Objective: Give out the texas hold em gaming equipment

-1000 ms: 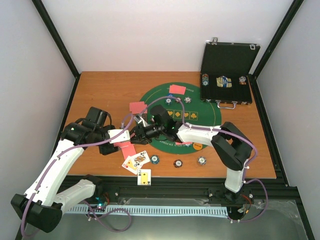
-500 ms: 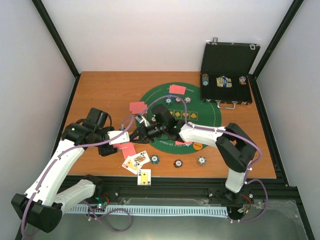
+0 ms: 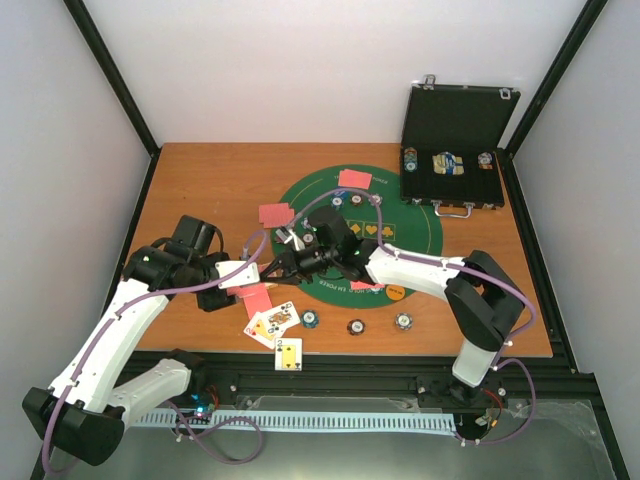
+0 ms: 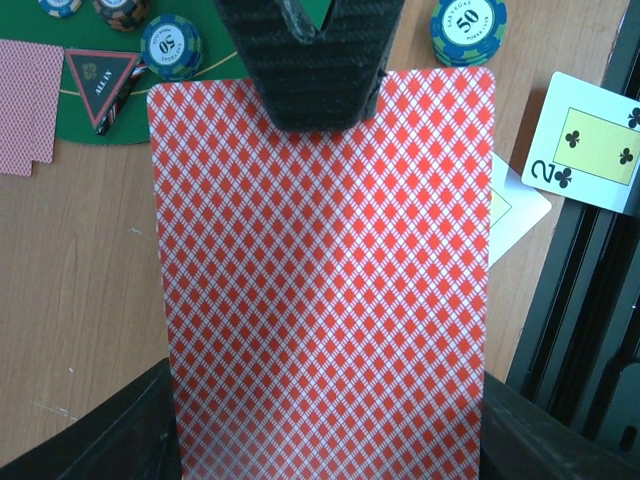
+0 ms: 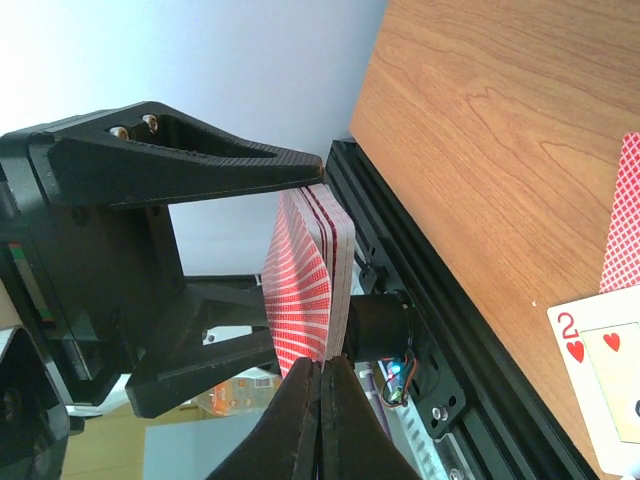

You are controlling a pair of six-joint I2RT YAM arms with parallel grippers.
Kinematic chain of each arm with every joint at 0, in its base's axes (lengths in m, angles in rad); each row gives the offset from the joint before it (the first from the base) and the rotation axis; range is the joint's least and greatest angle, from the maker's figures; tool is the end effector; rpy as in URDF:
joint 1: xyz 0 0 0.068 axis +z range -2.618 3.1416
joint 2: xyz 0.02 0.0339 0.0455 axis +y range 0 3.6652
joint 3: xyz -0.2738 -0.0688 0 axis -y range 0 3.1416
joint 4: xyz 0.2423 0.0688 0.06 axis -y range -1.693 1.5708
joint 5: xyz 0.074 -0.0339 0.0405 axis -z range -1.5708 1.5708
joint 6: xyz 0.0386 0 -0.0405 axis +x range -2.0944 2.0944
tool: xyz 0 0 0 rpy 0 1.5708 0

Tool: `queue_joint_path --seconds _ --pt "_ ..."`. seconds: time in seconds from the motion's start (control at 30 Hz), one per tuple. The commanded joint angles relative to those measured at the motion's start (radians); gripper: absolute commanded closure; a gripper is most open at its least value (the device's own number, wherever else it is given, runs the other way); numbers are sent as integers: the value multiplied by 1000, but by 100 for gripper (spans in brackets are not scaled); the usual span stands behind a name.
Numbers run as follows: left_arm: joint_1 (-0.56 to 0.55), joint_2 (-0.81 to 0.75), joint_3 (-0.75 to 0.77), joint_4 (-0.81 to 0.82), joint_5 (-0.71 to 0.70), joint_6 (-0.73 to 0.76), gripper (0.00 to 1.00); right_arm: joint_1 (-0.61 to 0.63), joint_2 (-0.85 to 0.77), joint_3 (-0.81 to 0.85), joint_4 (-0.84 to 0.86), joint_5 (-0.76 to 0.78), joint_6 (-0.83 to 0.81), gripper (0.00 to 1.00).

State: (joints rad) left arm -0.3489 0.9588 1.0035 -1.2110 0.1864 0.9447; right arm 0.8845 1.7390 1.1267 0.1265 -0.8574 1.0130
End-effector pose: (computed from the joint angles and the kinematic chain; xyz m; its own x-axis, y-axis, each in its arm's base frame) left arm 0.1349 -0.0567 0.3055 -0.1785 0.9123 -0.3687 0.9371 0.2719 0.2191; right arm 0.2223 0.3174 0.2469 -0.9456 -0.2782 -0.1685 -0.2412 0.2522 0.9371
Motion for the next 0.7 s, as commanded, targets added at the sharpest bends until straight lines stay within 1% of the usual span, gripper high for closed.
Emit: queue_joint_path --seconds 0.0,0.3,0.43,0.53,0.67 --pt "4 -18 9 22 -12 19 72 -16 -45 -21 15 -2 34 97" --pt "4 -22 5 24 -21 25 73 -86 -125 -130 65 -38 56 97" --pt "4 -26 0 25 -30 31 73 -151 -187 -197 -23 -49 -4 97" --pt "4 -26 -1 24 -29 31 73 -247 -258 -287 -76 -69 -52 97" --pt "4 -25 0 21 -24 30 73 -404 -366 -378 -263 -80 -173 97"
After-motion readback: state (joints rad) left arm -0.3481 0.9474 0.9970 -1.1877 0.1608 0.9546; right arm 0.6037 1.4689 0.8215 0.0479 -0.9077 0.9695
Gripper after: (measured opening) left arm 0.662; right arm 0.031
